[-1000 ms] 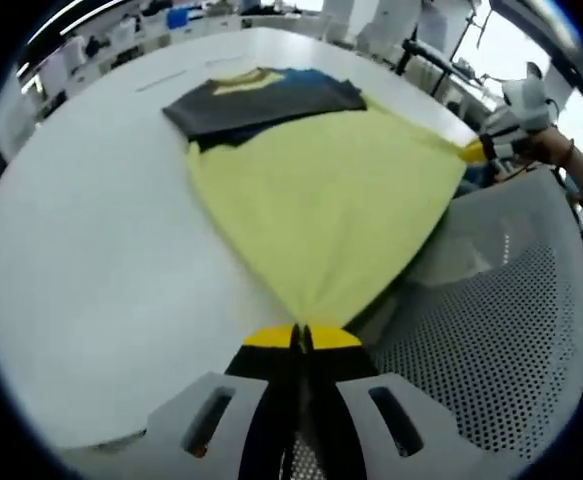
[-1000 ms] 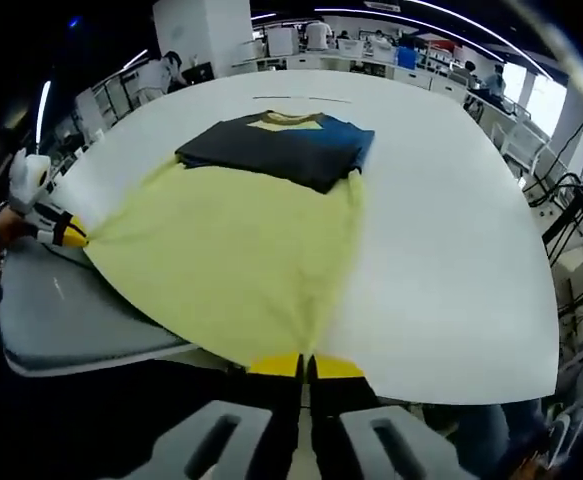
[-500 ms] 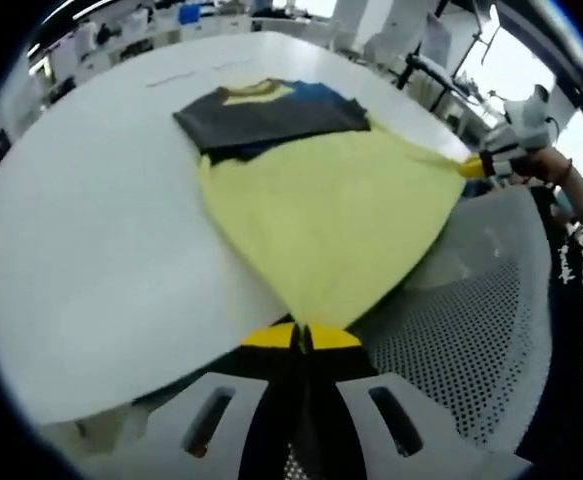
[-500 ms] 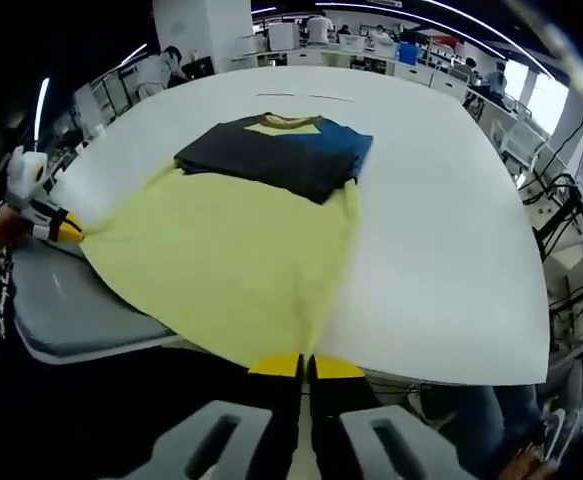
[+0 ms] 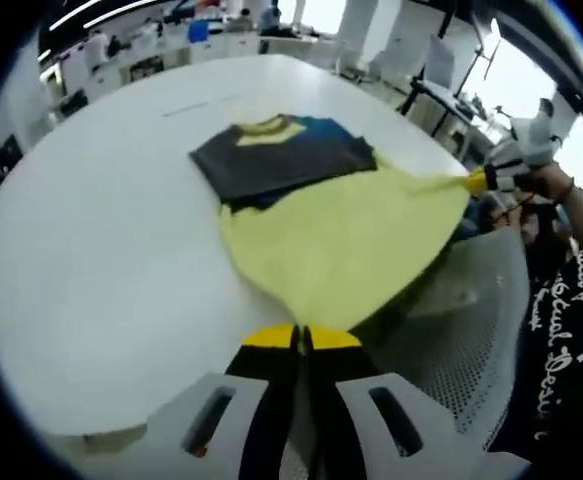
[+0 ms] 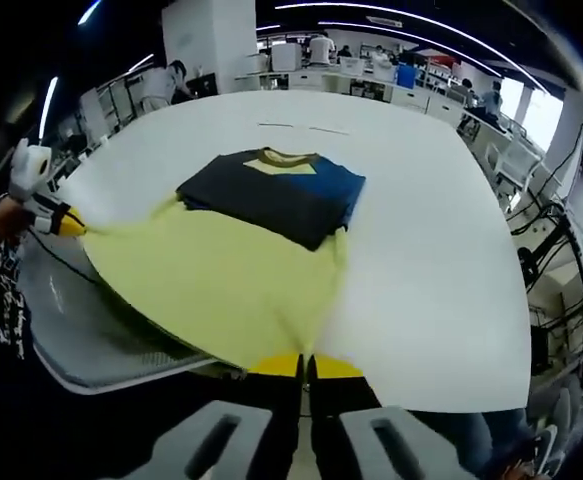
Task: Fold the garment on the visible template until the final outline fits inside the template.
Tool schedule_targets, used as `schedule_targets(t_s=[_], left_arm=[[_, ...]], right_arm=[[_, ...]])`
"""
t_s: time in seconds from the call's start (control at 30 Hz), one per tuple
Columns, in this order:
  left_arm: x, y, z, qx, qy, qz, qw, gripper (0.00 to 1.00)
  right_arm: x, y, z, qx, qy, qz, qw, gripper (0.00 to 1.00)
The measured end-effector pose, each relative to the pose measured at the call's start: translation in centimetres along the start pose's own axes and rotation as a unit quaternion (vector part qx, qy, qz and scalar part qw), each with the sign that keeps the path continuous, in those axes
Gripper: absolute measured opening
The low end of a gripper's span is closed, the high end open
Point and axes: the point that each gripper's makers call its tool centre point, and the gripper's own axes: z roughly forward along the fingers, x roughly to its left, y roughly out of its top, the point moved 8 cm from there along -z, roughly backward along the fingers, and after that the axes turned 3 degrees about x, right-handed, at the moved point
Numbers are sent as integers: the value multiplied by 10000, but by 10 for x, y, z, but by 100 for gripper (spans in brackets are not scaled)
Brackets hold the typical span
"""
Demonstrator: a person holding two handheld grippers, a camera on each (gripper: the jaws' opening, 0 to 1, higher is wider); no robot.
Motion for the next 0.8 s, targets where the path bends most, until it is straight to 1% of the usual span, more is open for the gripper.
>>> schedule_targets(t_s=[0.1,0.3,0.5,0.67,0.8], left_arm=[[3,9,-3,-80,35,38,10000,0],[9,22,-8,-217,81,47,9997,0],[16,35,-13,-376,132,43,9992,0],[21,51,-16,-525,209,114,9983,0],[25,65,-19,-694,337,158,9969,0]], right_arm=[[-3,10,-3,-129,20,-28,9999,0],[-9,26,-6,-275,28,-136,9995,0],[-6,43,-11,-438,-9,-245,9987,0],[-9,59,-14,-584,-38,-322,9978,0],[-11,72,-15,-675,-60,-444,9967,0]])
